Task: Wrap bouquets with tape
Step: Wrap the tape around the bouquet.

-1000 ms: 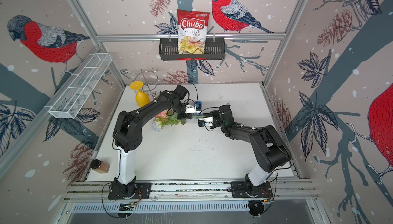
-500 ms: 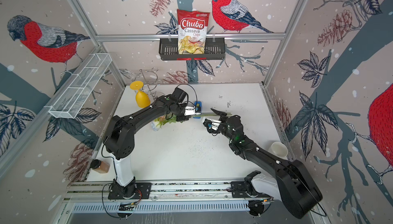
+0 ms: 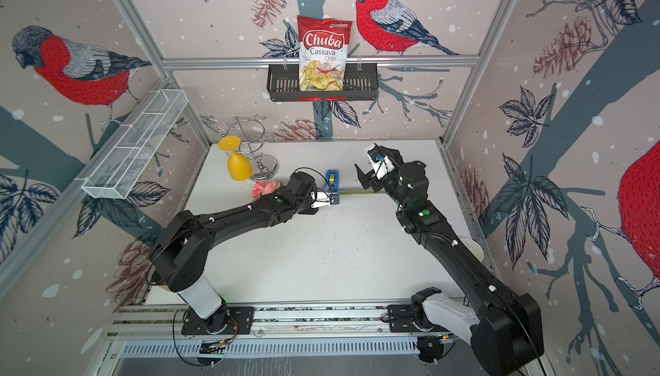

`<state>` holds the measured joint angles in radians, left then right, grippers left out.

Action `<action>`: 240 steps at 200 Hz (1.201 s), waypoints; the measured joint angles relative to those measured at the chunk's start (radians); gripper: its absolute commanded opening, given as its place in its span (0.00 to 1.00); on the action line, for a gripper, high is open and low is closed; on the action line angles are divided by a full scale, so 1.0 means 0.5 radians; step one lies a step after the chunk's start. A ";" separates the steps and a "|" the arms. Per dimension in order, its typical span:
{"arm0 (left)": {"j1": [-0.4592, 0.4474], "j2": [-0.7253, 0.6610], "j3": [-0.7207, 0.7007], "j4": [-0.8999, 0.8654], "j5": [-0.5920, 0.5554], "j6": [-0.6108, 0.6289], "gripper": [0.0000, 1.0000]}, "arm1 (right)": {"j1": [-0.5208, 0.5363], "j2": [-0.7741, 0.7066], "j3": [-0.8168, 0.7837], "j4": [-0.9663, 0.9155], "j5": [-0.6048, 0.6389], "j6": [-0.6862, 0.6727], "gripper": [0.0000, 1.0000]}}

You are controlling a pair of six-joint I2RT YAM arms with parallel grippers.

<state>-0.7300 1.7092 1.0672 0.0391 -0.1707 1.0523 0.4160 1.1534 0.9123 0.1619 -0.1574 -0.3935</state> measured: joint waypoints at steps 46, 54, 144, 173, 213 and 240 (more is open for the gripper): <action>-0.067 -0.014 -0.326 0.631 -0.195 0.220 0.00 | -0.038 0.439 0.319 -0.550 -0.240 -0.161 0.76; -0.079 -0.016 -0.394 0.747 -0.209 0.273 0.00 | -0.048 0.498 0.373 -0.608 -0.298 -0.176 0.76; -0.163 0.147 -0.668 1.777 -0.399 0.694 0.00 | -0.029 1.174 1.006 -1.321 -0.658 -0.551 0.76; -0.170 0.164 -0.689 1.910 -0.410 0.747 0.00 | -0.014 1.321 1.172 -1.504 -0.666 -0.637 0.76; -0.174 0.195 -0.700 1.971 -0.396 0.829 0.00 | 0.011 1.460 1.339 -1.709 -0.698 -0.729 0.73; -0.179 0.224 -0.715 2.040 -0.390 0.880 0.00 | 0.017 1.489 1.379 -1.779 -0.709 -0.736 0.73</action>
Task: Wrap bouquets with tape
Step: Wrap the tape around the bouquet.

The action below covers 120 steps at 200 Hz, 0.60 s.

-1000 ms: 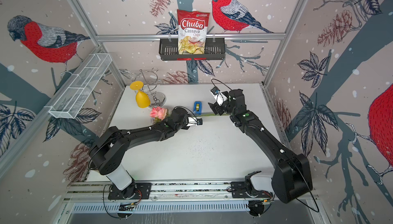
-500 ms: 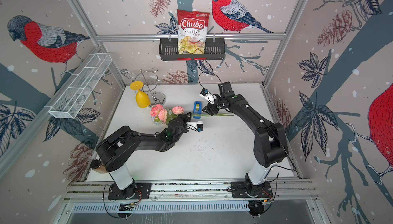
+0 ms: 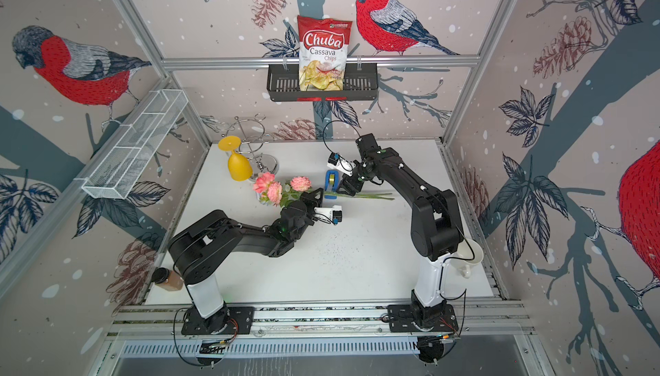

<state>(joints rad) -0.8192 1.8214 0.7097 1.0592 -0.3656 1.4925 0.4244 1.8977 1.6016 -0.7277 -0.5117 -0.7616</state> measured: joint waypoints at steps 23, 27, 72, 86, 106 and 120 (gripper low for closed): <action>-0.002 0.011 -0.008 0.057 -0.011 0.014 0.00 | -0.013 0.002 0.028 -0.059 -0.043 -0.011 0.73; -0.001 0.012 -0.010 0.059 -0.011 0.014 0.00 | -0.013 0.002 0.031 -0.067 -0.051 -0.014 0.74; -0.001 0.037 -0.027 0.117 -0.002 0.057 0.00 | -0.025 -0.002 0.037 -0.163 -0.150 -0.066 0.76; -0.001 0.042 -0.027 0.132 -0.004 0.067 0.00 | -0.021 0.007 0.027 -0.191 -0.148 -0.092 0.75; -0.001 0.044 -0.027 0.140 -0.003 0.069 0.00 | -0.016 0.056 0.038 -0.198 -0.141 -0.094 0.72; -0.001 0.044 -0.027 0.146 -0.005 0.069 0.00 | -0.015 0.083 0.043 -0.216 -0.132 -0.095 0.69</action>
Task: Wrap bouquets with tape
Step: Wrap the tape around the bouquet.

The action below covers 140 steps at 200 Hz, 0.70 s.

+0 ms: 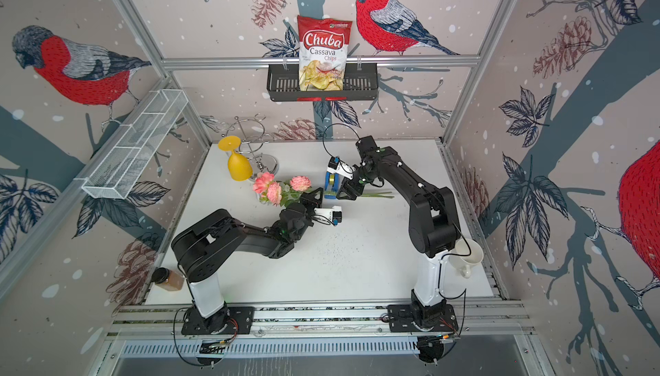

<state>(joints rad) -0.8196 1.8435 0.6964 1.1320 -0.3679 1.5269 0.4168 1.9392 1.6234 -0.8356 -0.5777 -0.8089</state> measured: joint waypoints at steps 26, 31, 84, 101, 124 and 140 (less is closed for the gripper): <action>-0.001 -0.008 0.004 -0.011 -0.002 0.000 0.00 | 0.011 0.029 0.022 -0.005 0.033 -0.002 0.64; -0.001 -0.013 0.010 -0.027 -0.003 0.000 0.00 | 0.017 0.034 0.025 -0.005 0.045 -0.003 0.63; -0.001 -0.115 0.057 -0.259 -0.025 -0.049 0.00 | 0.057 0.033 0.018 -0.021 0.078 -0.067 0.12; 0.000 -0.168 0.063 -0.354 -0.023 -0.104 0.00 | 0.074 -0.002 -0.016 -0.060 0.065 -0.125 0.04; -0.001 -0.254 0.053 -0.483 0.034 -0.184 0.13 | 0.089 -0.076 -0.092 -0.034 0.085 -0.186 0.00; -0.001 -0.361 0.023 -0.584 0.076 -0.253 0.31 | 0.111 -0.143 -0.163 0.041 0.121 -0.221 0.00</action>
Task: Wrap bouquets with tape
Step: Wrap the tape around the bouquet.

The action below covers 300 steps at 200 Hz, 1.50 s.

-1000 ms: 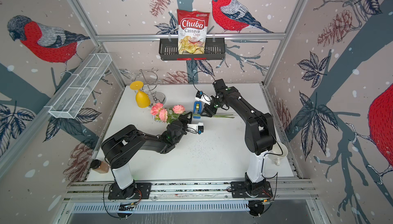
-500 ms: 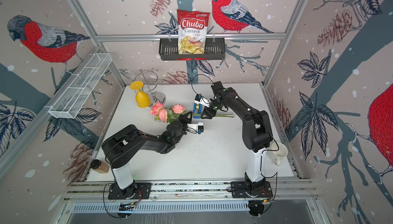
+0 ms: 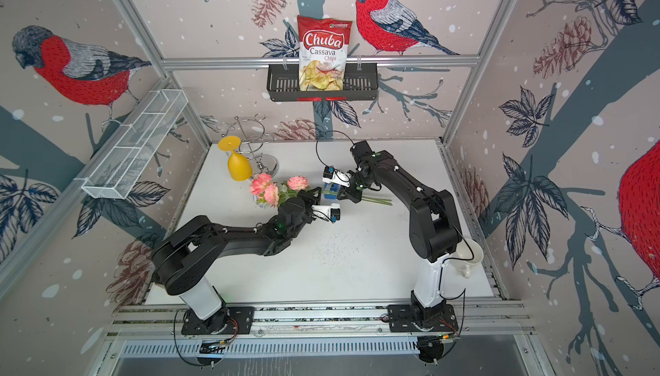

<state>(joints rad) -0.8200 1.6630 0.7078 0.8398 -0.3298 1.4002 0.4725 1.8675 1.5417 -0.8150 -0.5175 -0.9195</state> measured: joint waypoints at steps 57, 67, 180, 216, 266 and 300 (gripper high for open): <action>-0.013 -0.789 -0.138 -0.653 0.454 -0.266 0.45 | 0.105 -0.253 -0.432 0.593 0.345 -0.075 0.00; -0.013 -0.934 -0.106 -0.832 0.540 -0.313 0.45 | 0.127 -0.319 -0.537 0.710 0.381 -0.105 0.00; 0.381 -1.065 0.653 -2.200 1.216 -0.816 0.46 | 0.340 -0.786 -1.511 1.933 1.000 -0.600 0.00; 0.391 -0.737 0.922 -2.497 1.354 -0.870 0.45 | 0.375 -0.846 -1.688 2.258 1.113 -0.813 0.00; 0.414 -0.327 1.270 -2.807 1.466 -0.862 0.47 | 0.385 -0.909 -1.887 2.638 1.127 -1.001 0.00; 0.426 0.038 1.662 -3.081 1.506 -0.849 0.41 | 0.386 -0.935 -1.956 2.792 1.099 -1.050 0.00</action>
<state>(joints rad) -0.6067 1.6821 1.5391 -0.7006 0.4232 0.9756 0.6655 1.4002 0.5636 0.5812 0.0319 -1.4445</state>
